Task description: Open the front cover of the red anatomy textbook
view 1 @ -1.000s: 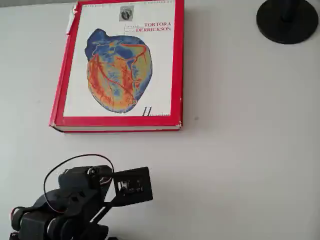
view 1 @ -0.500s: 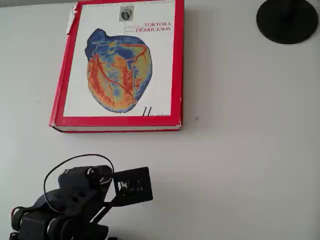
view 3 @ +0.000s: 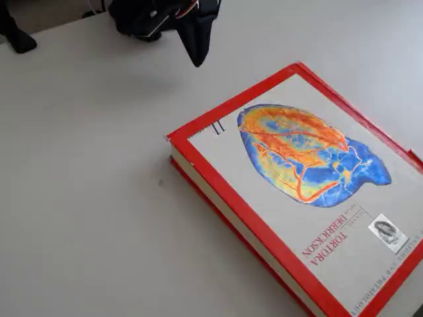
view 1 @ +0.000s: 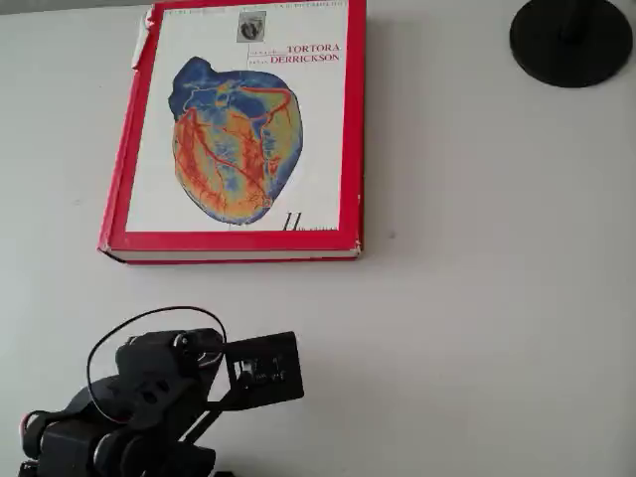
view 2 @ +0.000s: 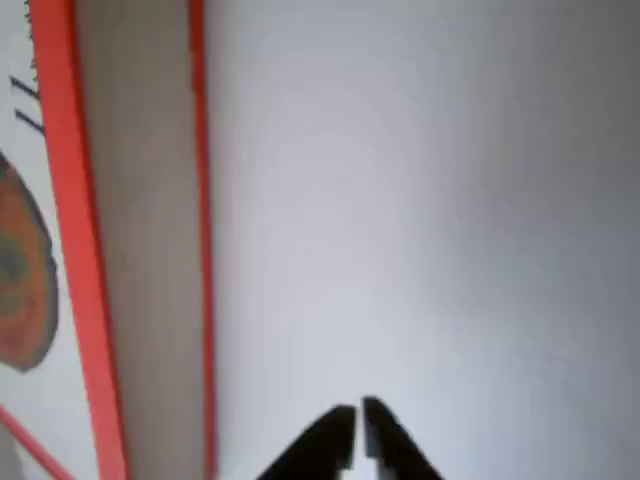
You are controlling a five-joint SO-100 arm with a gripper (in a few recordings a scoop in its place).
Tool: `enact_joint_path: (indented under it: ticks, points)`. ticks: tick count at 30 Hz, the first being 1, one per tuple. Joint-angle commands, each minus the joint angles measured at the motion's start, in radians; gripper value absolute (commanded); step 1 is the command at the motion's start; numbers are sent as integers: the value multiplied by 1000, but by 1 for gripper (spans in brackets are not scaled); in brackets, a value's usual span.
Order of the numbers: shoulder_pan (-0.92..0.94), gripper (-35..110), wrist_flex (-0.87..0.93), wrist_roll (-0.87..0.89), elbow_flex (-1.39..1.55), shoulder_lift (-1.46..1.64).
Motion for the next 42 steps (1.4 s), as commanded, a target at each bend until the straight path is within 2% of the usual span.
enact_joint_path:
  ticks: [1, 24, 27, 30, 31, 32, 34, 37, 42]
  points:
    - [8, 0, -17, 11, -3, 6]
    - [-2, 0, -17, 2, -3, 6]
    - [-8, 6, -25, -6, -2, 6]
    - [51, 7, -164, -15, 31, 6]
    - [92, 8, -196, -114, 35, 6]
    - [129, 9, -236, -141, 41, 6]
    - [146, 13, -238, -213, 32, 6]
    - [118, 21, -216, -216, -11, -23]
    - [124, 24, -334, -183, -215, -377]
